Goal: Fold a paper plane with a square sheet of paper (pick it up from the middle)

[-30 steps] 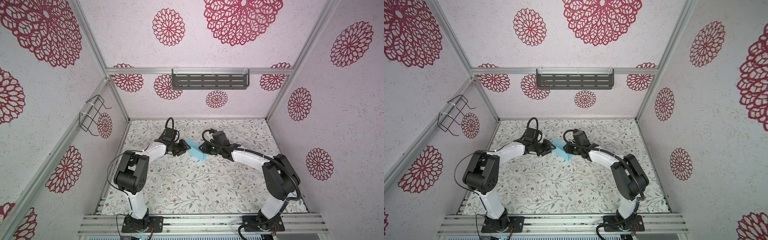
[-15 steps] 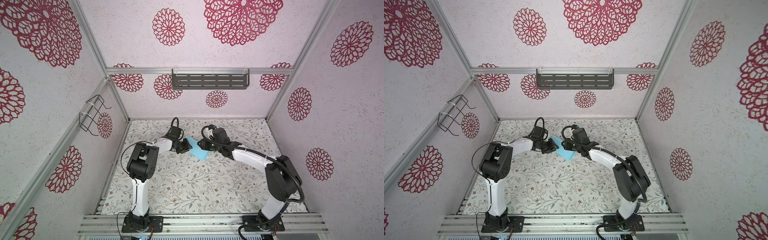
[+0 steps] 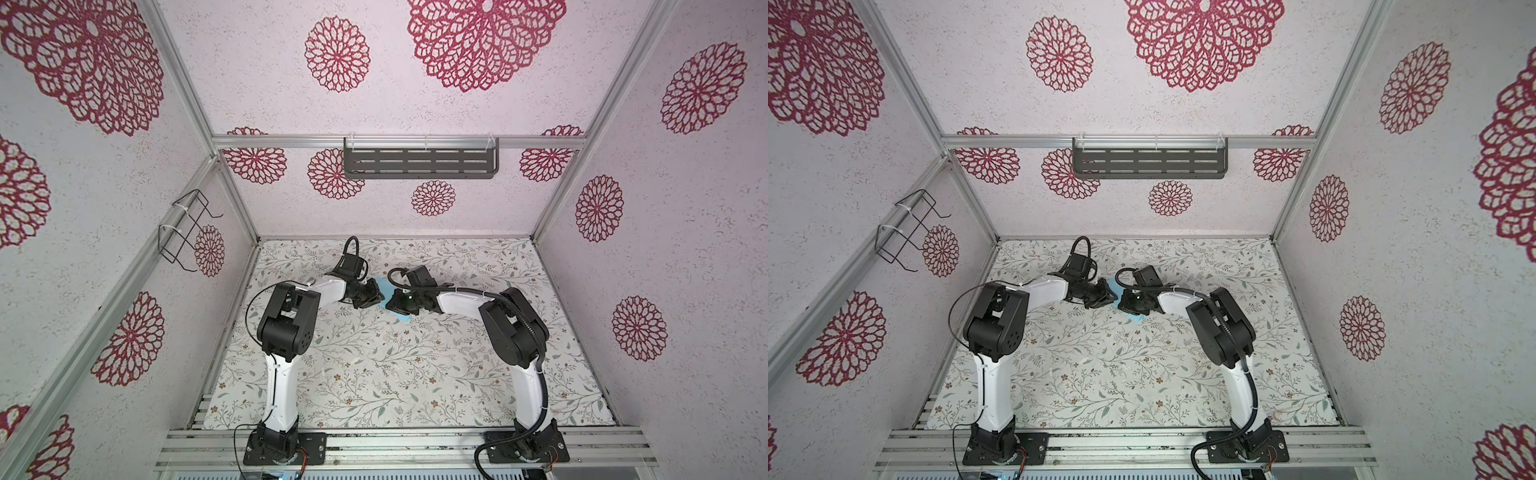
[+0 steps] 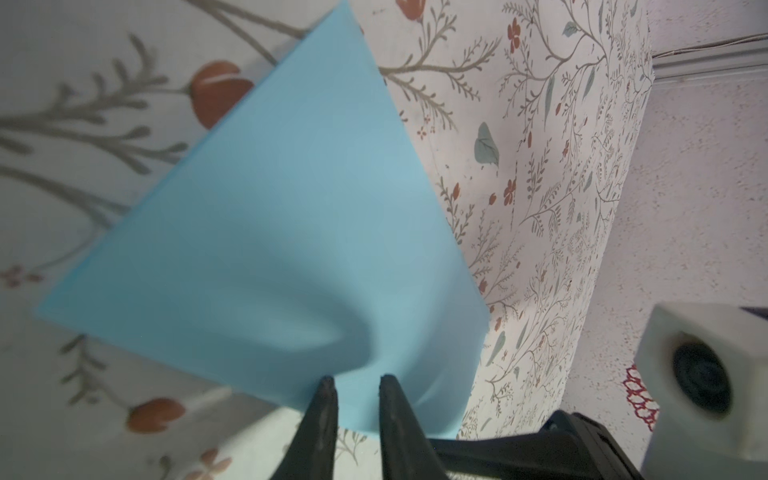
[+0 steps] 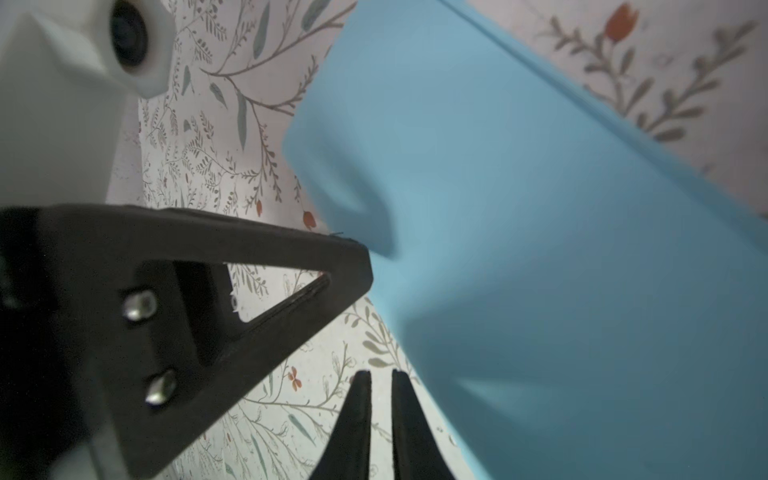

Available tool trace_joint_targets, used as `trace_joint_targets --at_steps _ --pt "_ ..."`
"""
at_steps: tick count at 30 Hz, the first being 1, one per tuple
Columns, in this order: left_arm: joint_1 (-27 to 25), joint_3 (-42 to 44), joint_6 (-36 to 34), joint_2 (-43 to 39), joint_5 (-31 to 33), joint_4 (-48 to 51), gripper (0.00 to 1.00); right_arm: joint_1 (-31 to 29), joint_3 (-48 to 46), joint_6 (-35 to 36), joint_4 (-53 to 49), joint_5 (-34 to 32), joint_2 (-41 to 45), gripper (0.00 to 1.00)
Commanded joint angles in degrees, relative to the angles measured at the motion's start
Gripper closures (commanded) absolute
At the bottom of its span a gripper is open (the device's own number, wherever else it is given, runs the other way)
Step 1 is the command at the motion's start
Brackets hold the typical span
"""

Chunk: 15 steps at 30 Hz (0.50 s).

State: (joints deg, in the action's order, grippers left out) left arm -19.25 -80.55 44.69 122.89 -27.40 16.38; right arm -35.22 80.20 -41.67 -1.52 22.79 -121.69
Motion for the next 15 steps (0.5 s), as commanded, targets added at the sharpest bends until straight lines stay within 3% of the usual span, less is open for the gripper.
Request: trace_joint_targets --at_steps 1,15 --pt "0.1 -1.2 -1.0 1.1 -0.6 0.8 0.78 0.4 2.0 -0.7 -2.6 0.4 -0.1 0.86" --pt "0.5 -0.9 -0.3 2.5 1.1 2.0 0.8 0.9 2.1 0.8 -7.3 -1.6 -1.4 0.87"
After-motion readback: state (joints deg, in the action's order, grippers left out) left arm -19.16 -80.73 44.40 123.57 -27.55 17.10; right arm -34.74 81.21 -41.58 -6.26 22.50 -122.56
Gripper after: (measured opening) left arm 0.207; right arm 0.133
